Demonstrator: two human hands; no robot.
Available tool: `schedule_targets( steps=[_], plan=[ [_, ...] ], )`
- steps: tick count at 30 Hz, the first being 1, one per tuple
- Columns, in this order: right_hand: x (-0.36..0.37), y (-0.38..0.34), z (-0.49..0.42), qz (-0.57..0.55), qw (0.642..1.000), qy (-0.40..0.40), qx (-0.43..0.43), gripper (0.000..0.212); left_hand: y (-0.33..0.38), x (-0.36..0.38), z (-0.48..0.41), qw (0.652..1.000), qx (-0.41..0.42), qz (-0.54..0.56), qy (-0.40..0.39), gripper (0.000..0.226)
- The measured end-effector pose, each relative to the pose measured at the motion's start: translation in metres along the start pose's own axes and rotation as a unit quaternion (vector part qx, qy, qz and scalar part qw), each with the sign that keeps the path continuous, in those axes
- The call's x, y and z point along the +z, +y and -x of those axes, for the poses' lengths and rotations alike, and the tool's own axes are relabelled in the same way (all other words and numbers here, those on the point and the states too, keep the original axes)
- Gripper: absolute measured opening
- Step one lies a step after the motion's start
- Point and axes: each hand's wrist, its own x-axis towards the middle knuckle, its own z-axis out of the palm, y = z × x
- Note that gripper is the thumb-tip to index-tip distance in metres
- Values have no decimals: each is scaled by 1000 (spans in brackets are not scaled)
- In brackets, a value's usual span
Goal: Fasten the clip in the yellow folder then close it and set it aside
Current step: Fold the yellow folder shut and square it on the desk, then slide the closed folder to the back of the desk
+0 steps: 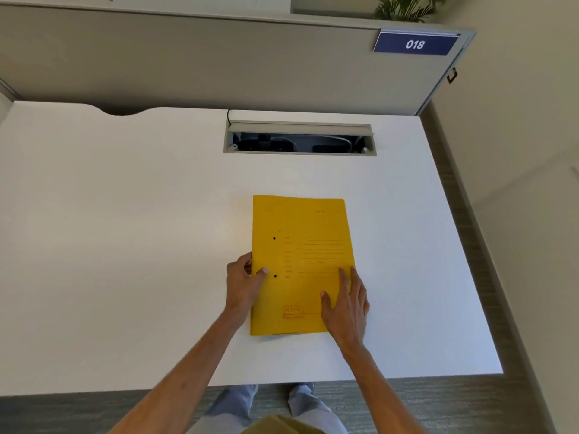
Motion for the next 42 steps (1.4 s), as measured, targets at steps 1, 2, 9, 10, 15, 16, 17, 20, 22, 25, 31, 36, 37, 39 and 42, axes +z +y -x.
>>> schedule_targets(
  steps=[1,2,9,10,15,16,17,20,22,25,31,36,37,39,42],
  plan=[
    [-1,0,-1,-1,1000,-7,1,78,1,-1,0,1000,-10,15,-8,39],
    [-3,2,-2,-7,1000,-17,1,79,0,-2,1,999,-24,28,-18,44],
    [-36,9,-32,-204,978,30,36,74,-1,-22,6,972,-62,198,-108,46],
    [-41,7,-36,-239,969,36,53,73,0,-28,6,970,-62,207,-111,46],
    [-62,-21,-59,-464,859,-156,147,49,6,-64,2,964,-61,237,-104,42],
    [-62,-30,-60,-488,835,-204,150,50,7,-73,1,964,-61,241,-96,41],
    [-59,-41,-61,-496,824,-233,142,51,8,-83,0,965,-60,242,-85,41],
    [-48,-77,-61,-488,833,-239,102,49,10,-109,-2,967,-69,243,-36,40],
    [-41,-103,-63,-479,843,-226,90,49,12,-122,-7,968,-81,236,12,38],
    [-29,-142,-66,-455,864,-205,62,51,13,-142,-22,973,-82,198,87,43],
    [-5,-226,-88,-404,902,-153,13,49,28,-191,-71,979,-9,117,167,38],
    [11,-294,-119,-402,903,-147,32,28,50,-239,-128,976,18,51,210,44],
    [14,-307,-126,-406,901,-146,35,22,55,-247,-140,975,20,42,217,45],
    [19,-330,-137,-407,903,-134,40,11,63,-259,-160,973,33,29,225,44],
    [30,-360,-156,-394,912,-110,41,7,74,-273,-191,974,43,7,223,42]
  ],
)
